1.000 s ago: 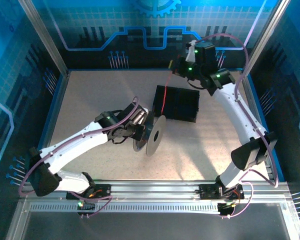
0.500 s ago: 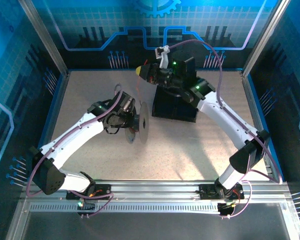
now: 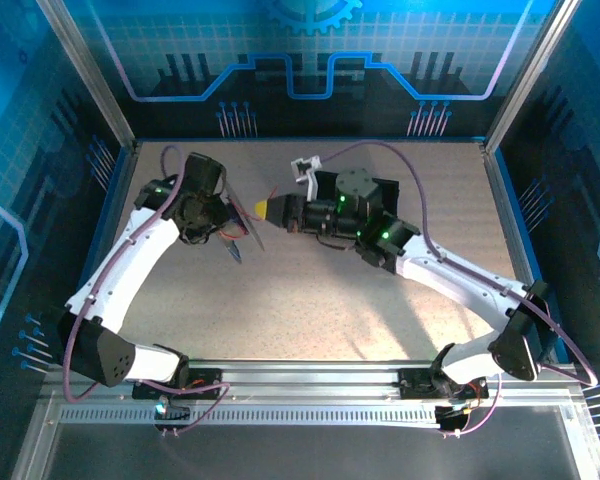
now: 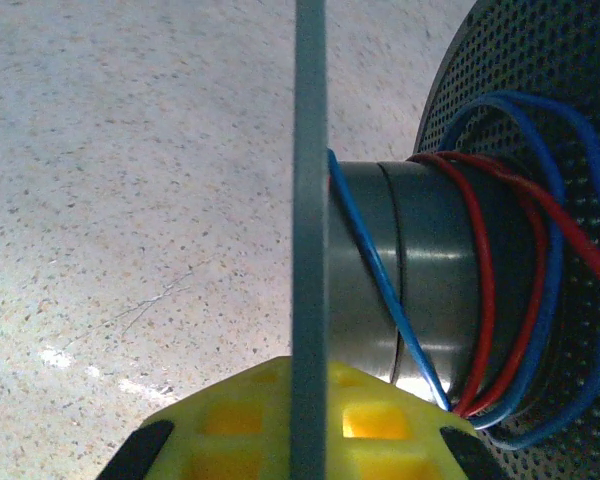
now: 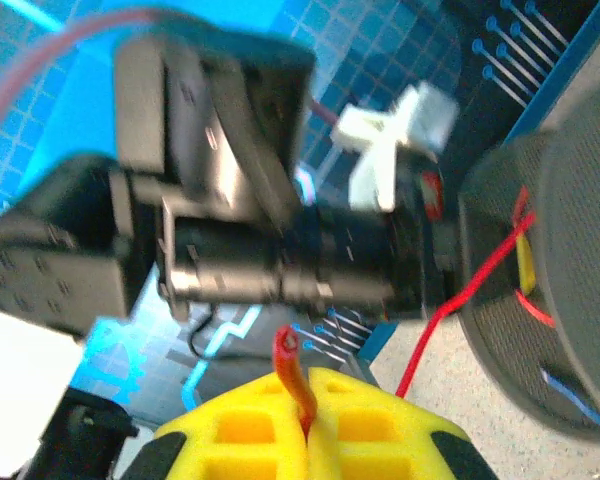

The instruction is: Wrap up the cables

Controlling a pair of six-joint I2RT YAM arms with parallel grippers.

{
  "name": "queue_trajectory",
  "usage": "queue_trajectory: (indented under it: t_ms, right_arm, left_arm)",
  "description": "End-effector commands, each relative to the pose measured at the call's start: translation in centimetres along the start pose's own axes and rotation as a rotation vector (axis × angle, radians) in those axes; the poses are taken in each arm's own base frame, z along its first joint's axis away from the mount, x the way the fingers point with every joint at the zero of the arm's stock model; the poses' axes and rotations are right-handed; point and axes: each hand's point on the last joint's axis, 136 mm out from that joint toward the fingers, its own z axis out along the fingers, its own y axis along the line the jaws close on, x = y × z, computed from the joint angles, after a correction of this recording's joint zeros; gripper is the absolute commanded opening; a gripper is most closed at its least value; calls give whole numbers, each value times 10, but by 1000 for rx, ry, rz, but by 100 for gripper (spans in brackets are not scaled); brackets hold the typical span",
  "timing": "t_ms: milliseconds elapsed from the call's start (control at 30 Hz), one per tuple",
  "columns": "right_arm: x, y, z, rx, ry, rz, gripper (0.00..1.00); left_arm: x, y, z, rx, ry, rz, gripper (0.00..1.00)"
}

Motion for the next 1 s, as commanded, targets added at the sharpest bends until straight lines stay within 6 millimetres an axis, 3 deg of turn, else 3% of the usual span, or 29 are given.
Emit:
queue_trajectory:
  t_ms: [0, 133, 233, 400, 467, 700, 767, 900, 967]
  right_arm:
    - [18, 43, -9, -147, 7, -57, 0]
    - [53, 41, -7, -164, 65, -76, 0]
    - [78, 12, -12, -102, 77, -57, 0]
    - [111, -115, -40, 239, 9, 43, 0]
    - [117, -139, -42, 282, 20, 73, 0]
    - [94, -106, -41, 209, -45, 17, 0]
    - [93, -117, -45, 240, -62, 33, 0]
    - [95, -166, -56, 304, -80, 160, 0]
    - [93, -173, -58, 282, -85, 183, 0]
  left_arm:
    - [-29, 2, -7, 19, -46, -196, 0]
    - [-47, 3, -8, 60, -46, -303, 0]
    - [-61, 7, -11, 82, -57, -370, 0]
    - [-75, 8, -15, 145, -52, -422, 0]
    - [-76, 4, -15, 166, -46, -419, 0]
    - [-70, -11, -17, 266, -12, -380, 0]
    - [-66, -21, -21, 345, 2, -356, 0]
    - [-57, -51, -38, 566, 36, -266, 0]
    - [-52, -54, -43, 592, 48, -230, 0]
